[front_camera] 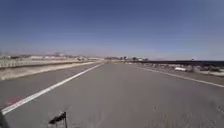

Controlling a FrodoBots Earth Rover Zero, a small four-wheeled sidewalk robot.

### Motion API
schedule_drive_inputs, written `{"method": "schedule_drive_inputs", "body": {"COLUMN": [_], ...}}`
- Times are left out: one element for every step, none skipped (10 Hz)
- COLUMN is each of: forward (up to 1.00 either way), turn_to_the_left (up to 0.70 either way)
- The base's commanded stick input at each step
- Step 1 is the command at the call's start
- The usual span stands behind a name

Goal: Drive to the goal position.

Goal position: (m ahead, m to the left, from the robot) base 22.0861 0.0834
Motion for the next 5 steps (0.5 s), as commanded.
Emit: {"method": "schedule_drive_inputs", "body": {"forward": [1.00, 1.00, 1.00, 1.00, 1.00], "turn_to_the_left": [0.00, 0.00, 0.00, 0.00, 0.00]}}
